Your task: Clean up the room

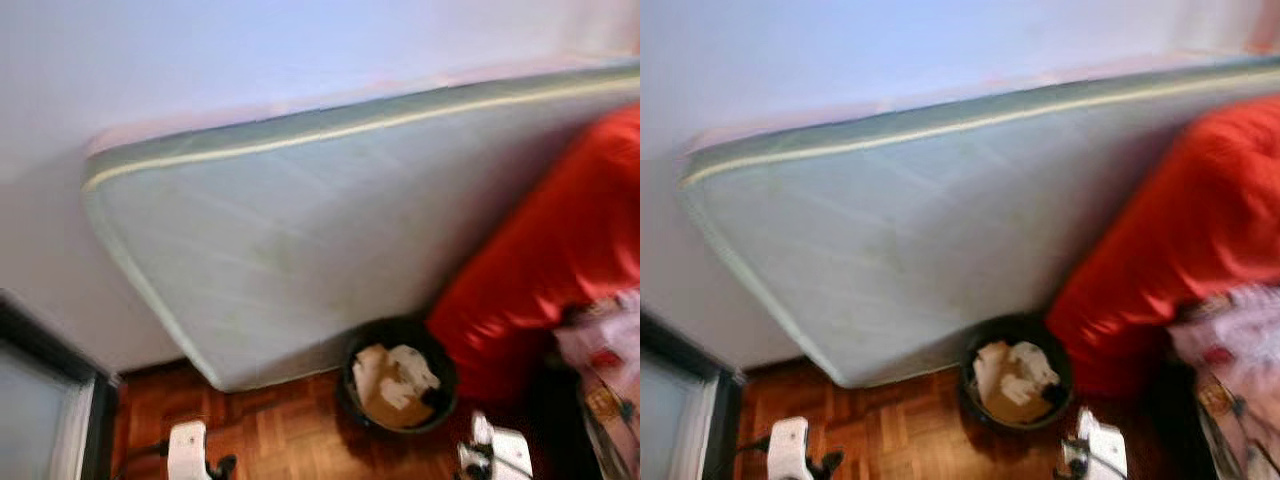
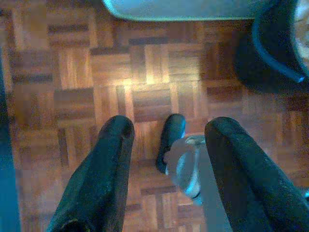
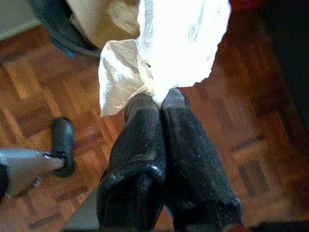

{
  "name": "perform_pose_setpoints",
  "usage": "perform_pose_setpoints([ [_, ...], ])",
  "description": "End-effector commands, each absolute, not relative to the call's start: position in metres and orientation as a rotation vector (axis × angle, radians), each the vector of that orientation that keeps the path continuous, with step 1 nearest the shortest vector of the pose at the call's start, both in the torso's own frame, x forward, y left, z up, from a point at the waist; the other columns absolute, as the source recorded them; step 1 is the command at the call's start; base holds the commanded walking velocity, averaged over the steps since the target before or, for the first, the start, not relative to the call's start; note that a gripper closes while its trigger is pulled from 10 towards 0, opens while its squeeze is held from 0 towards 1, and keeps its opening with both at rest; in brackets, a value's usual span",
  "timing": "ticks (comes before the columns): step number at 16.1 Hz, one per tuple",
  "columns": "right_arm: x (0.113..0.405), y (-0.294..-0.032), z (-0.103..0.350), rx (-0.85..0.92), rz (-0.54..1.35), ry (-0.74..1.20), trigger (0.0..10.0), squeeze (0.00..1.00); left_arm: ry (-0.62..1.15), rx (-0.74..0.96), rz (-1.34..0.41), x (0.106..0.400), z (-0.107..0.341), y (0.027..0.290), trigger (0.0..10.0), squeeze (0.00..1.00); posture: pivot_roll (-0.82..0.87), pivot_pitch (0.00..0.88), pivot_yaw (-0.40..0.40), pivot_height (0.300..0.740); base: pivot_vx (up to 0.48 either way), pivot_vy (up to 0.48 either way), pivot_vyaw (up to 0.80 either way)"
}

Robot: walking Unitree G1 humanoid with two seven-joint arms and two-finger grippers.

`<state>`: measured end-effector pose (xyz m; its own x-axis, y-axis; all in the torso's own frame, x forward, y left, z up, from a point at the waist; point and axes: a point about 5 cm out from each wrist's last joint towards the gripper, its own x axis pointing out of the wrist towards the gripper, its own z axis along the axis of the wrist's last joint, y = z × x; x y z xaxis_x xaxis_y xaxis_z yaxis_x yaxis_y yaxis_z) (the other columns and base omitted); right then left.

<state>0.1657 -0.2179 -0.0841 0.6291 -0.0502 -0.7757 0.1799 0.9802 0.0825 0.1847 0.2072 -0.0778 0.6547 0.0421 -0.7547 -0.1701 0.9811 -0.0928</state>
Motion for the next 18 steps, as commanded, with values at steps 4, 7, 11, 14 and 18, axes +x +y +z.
perform_pose_setpoints([
  [4, 0.1579, -0.2215, -0.0866, 0.156, -0.143, 0.900, 10.0, 0.00, 0.864, -0.157, 0.125, 0.1817, -0.0798, 0.2061, 10.0, 0.00, 0.05, 0.079, 0.005, 0.740, 0.000, 0.000, 0.53],
  [7, 0.1570, -0.2217, -0.0871, 0.163, -0.161, 0.901, 10.0, 0.00, 0.862, -0.155, 0.120, 0.1824, -0.0794, 0.2058, 10.0, 0.00, 0.05, 0.070, 0.008, 0.740, 0.000, 0.000, 0.00],
  [11, 0.1568, -0.2222, -0.0871, 0.169, -0.185, 0.897, 10.0, 0.00, 0.859, -0.151, 0.118, 0.1830, -0.0789, 0.2071, 10.0, 0.00, 0.05, 0.057, 0.009, 0.740, 0.000, 0.000, 0.00],
  [14, 0.1561, -0.2224, -0.0876, 0.168, -0.189, 0.906, 10.0, 0.00, 0.860, -0.151, 0.118, 0.1829, -0.0789, 0.2069, 10.0, 0.00, 0.06, 0.045, 0.006, 0.740, 0.000, 0.000, -0.52],
  [18, 0.1559, -0.2224, -0.0877, 0.164, -0.180, 0.911, 10.0, 0.00, 0.858, -0.154, 0.119, 0.1832, -0.0790, 0.2058, 10.0, 0.00, 0.06, 0.044, 0.005, 0.740, 0.000, 0.000, -0.76],
])
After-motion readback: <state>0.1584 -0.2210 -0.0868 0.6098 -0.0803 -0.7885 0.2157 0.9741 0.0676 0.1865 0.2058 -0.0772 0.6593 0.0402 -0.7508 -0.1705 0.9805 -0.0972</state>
